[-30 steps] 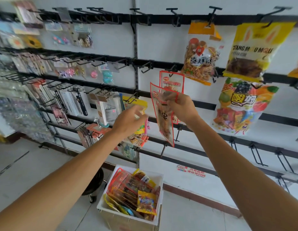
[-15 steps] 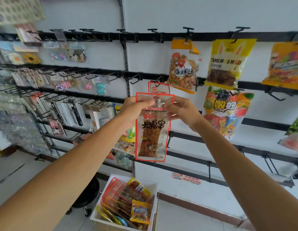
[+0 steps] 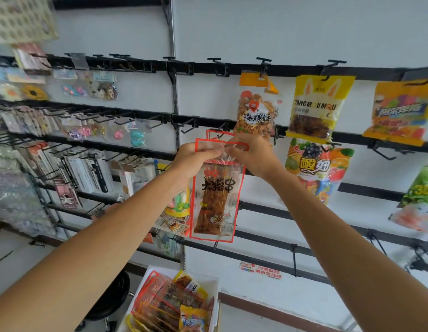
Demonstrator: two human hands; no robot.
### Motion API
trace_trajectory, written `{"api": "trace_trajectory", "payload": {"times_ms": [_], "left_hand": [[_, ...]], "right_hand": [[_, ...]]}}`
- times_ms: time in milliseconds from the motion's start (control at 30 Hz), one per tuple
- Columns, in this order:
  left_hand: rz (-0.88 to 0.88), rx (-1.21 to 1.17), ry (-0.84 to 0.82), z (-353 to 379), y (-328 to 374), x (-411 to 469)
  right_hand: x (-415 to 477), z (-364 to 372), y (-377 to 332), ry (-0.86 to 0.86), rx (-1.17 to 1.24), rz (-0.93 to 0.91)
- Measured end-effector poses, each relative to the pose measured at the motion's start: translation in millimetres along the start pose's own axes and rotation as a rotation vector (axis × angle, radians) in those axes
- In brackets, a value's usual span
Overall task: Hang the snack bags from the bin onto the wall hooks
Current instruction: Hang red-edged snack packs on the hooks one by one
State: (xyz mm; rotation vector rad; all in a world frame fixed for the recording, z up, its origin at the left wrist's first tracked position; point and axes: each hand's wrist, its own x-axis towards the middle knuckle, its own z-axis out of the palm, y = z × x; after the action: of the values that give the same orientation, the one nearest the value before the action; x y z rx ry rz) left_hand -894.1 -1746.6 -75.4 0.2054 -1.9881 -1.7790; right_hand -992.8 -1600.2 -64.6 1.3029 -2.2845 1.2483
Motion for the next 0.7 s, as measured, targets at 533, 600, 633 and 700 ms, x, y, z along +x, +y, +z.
{"api": "trace_trajectory", "payload": {"times_ms": [533, 600, 633, 700], "left_hand": [[0.017, 0.047, -0.137, -47.0, -34.6, 82.9], [0.007, 0.009, -0.145, -46.2, -42.7, 92.5], [0.0, -0.011, -0.145, -45.7, -46.7, 96.4], [-0.012, -0.03, -0.145, -44.5, -54.7, 105.2]], "right_hand": [[56.3, 50.6, 18.3, 0.066, -0.078, 0.228], [60.4, 56.6, 23.8, 0.082, -0.11, 0.262], [62.4, 59.2, 26.3, 0.085, -0.124, 0.272], [66.3, 63.3, 30.7, 0.103, -0.134, 0.283]]}}
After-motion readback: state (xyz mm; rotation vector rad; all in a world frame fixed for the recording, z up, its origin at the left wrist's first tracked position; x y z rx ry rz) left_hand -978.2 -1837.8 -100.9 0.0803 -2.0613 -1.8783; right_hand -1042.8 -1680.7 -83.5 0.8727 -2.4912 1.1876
